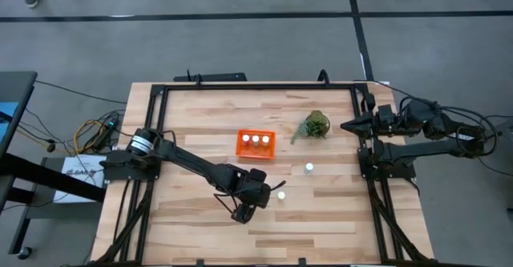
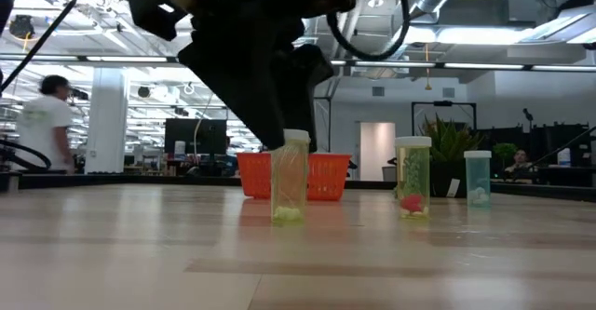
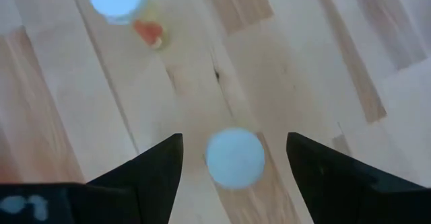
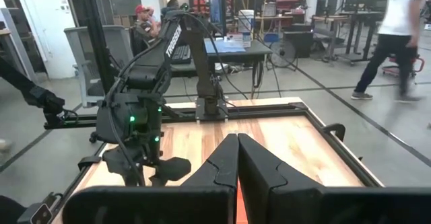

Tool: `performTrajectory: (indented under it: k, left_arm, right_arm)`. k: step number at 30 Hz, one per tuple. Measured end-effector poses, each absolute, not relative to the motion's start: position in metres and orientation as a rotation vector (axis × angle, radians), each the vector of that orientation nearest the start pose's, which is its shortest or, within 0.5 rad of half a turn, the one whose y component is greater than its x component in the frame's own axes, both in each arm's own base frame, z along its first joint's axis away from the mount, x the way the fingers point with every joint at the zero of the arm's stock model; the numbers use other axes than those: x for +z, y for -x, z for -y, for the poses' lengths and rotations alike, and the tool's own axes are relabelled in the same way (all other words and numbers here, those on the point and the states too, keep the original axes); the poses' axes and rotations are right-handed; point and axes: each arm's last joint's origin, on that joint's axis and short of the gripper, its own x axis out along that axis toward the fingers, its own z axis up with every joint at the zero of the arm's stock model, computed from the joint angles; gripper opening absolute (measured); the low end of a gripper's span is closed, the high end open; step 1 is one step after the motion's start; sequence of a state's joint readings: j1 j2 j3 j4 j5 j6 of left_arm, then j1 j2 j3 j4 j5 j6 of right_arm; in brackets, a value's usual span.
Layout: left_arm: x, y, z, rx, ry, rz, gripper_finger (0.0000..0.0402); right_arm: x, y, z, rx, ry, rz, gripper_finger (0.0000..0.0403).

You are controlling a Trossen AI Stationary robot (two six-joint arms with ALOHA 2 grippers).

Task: Pick and place pill bottles into a basket
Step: Put the left yellow pill bottle into the orange bin

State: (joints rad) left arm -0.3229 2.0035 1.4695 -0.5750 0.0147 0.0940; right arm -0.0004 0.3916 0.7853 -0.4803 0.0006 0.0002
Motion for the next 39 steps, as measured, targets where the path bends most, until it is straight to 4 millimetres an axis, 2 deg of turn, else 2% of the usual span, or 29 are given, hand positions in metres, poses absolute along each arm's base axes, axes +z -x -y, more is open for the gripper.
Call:
performTrajectory:
  k: [6, 9, 19, 22, 25, 28, 33, 37, 39]
  left_arm:
    - [0.179, -0.394, 0.132, -0.353, -0.256, -1.101, 0.0253]
    - [0.179, -0.394, 0.132, -0.35, -0.258, -1.106, 0.0239]
    - [0.179, -0.395, 0.131, -0.339, -0.259, -1.1, 0.0119]
    - [0.179, -0.395, 0.131, -0.335, -0.26, -1.1, 0.0097]
    - [0.179, -0.395, 0.131, -0.325, -0.259, -1.1, 0.0096]
    - [0.18, -0.394, 0.131, -0.315, -0.249, -1.114, 0.0112]
    - [0.201, -0.396, 0.13, -0.282, -0.279, -1.155, 0.0122]
    - [0.236, -0.396, 0.123, -0.244, -0.349, -1.113, 0.0106]
    - [0.258, -0.394, 0.114, -0.214, -0.368, -1.08, 0.0101]
  right_arm:
    - [0.345, -0.076, 0.0, -0.001, 0.0, -0.089, 0.0]
    - [0.345, -0.076, 0.0, -0.001, 0.0, -0.091, 0.0]
    - [0.345, -0.076, 0.0, -0.001, 0.0, -0.094, 0.0]
    - [0.345, -0.076, 0.0, -0.002, 0.0, -0.094, 0.0]
    - [0.345, -0.076, 0.0, -0.001, 0.0, -0.094, 0.0]
    - [0.345, -0.076, 0.0, -0.001, 0.0, -0.094, 0.0]
    - [0.345, -0.076, 0.0, -0.001, 0.0, -0.094, 0.0]
    - [0.345, -0.076, 0.0, -0.001, 0.0, -0.093, 0.0]
    - [0.345, -0.076, 0.0, -0.001, 0.0, -0.093, 0.0]
